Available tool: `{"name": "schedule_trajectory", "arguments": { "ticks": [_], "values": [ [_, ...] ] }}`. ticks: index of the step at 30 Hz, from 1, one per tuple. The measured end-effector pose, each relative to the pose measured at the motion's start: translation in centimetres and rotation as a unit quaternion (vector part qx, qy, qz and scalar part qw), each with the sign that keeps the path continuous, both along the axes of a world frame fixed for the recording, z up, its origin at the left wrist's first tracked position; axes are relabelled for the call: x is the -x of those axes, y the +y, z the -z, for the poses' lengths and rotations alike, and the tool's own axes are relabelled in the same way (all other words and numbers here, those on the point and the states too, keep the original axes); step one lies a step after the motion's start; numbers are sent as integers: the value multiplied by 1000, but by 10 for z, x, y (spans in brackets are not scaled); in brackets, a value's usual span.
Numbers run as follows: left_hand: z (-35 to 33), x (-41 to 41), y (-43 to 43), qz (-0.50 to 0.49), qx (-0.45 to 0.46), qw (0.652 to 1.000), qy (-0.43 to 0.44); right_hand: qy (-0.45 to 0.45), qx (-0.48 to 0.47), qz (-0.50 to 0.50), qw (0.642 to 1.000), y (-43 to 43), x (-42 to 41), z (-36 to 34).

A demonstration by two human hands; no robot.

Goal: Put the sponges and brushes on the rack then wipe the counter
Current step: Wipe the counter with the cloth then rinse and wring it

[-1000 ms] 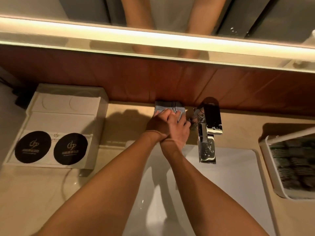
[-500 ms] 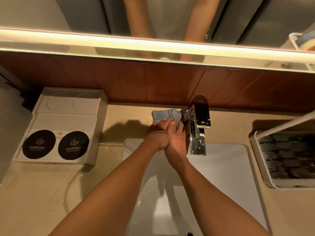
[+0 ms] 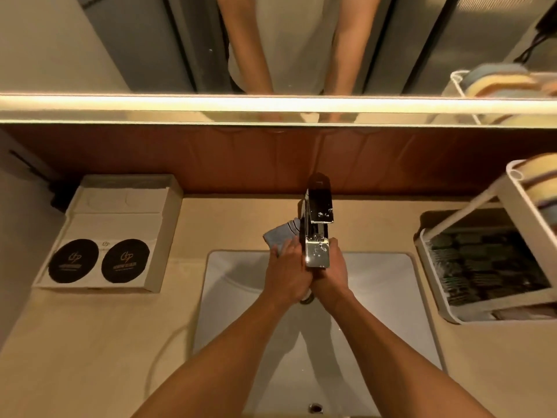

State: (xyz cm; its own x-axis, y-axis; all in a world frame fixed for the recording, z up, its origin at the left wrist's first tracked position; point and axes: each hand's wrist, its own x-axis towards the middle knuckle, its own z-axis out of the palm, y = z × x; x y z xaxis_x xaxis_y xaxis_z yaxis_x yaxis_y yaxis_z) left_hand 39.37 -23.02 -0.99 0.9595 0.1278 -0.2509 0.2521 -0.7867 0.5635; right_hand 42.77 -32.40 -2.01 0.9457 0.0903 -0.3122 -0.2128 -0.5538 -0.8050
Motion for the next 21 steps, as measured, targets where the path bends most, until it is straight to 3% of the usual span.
{"name": "schedule_trajectory", "arguments": {
  "ticks": [2, 4, 6, 8, 10, 18, 21],
  "values": [
    [2, 3, -18, -84, 87, 993, 15, -79, 152, -128, 977, -16, -11, -1],
    [10, 5, -35, -171, 143, 975, 17, -184, 285, -223, 914, -31, -16, -4],
    [16, 6, -50, -195, 183, 964, 13, -254, 357, -270, 857, -46, -25, 4],
    [5, -1, -65, -150, 201, 968, 15, -246, 385, -278, 845, -63, -35, 13],
    [10, -14, -80, -83, 151, 985, 23, -255, 386, -270, 844, -81, -46, 22],
    [12, -55, -118, -210, 146, 967, 13, -351, 361, -234, 832, -89, -80, 45],
    [10, -73, -114, -226, 175, 958, 7, -376, 438, -240, 781, -84, -99, 59]
  ]
}}
